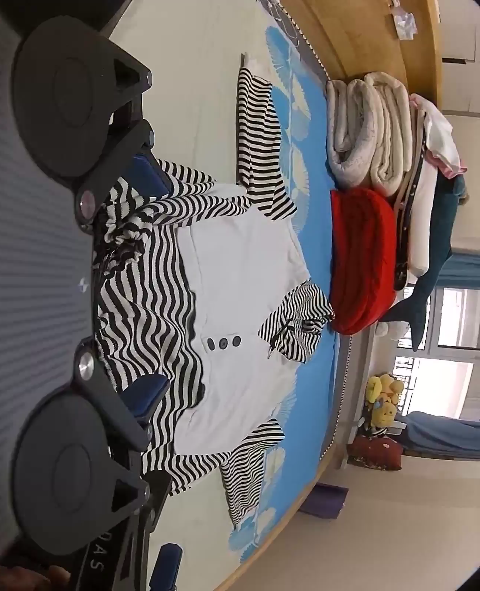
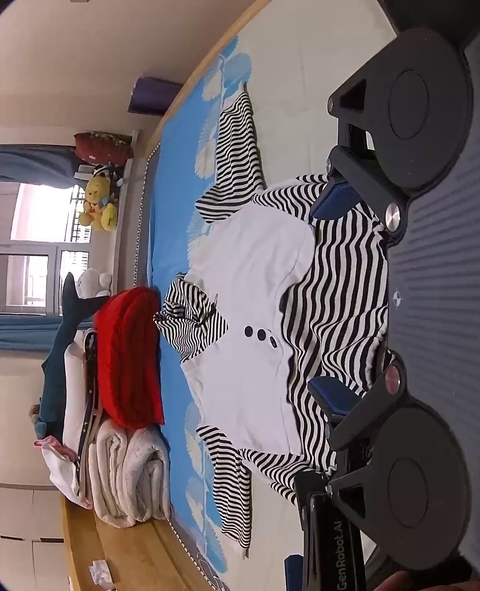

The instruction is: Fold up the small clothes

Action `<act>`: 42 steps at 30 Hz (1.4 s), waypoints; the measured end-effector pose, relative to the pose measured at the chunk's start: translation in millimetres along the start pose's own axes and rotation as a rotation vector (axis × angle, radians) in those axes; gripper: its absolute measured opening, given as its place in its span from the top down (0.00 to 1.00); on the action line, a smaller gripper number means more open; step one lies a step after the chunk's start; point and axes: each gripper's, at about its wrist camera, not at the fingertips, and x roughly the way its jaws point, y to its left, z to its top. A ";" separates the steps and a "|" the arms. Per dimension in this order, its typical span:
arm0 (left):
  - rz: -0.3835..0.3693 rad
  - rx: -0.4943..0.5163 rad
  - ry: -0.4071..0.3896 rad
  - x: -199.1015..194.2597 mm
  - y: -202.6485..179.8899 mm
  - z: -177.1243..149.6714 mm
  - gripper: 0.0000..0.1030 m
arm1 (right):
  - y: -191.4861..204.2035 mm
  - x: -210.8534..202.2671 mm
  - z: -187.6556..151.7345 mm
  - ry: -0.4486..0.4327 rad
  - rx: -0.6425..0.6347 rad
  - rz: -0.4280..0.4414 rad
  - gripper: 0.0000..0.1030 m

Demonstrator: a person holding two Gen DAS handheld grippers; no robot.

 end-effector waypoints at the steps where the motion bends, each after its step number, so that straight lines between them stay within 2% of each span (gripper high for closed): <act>1: 0.000 0.000 0.003 0.5 -0.2 -0.3 0.01 | -0.9 0.2 0.2 0.003 -0.001 0.002 0.11; 30: 0.006 0.001 0.033 4.8 -1.2 -2.5 0.01 | 1.3 0.6 -1.0 0.000 -0.022 -0.009 0.11; 42: 0.006 0.011 0.036 6.3 -4.4 -4.7 0.01 | -0.5 2.8 -2.2 0.018 0.018 0.013 0.11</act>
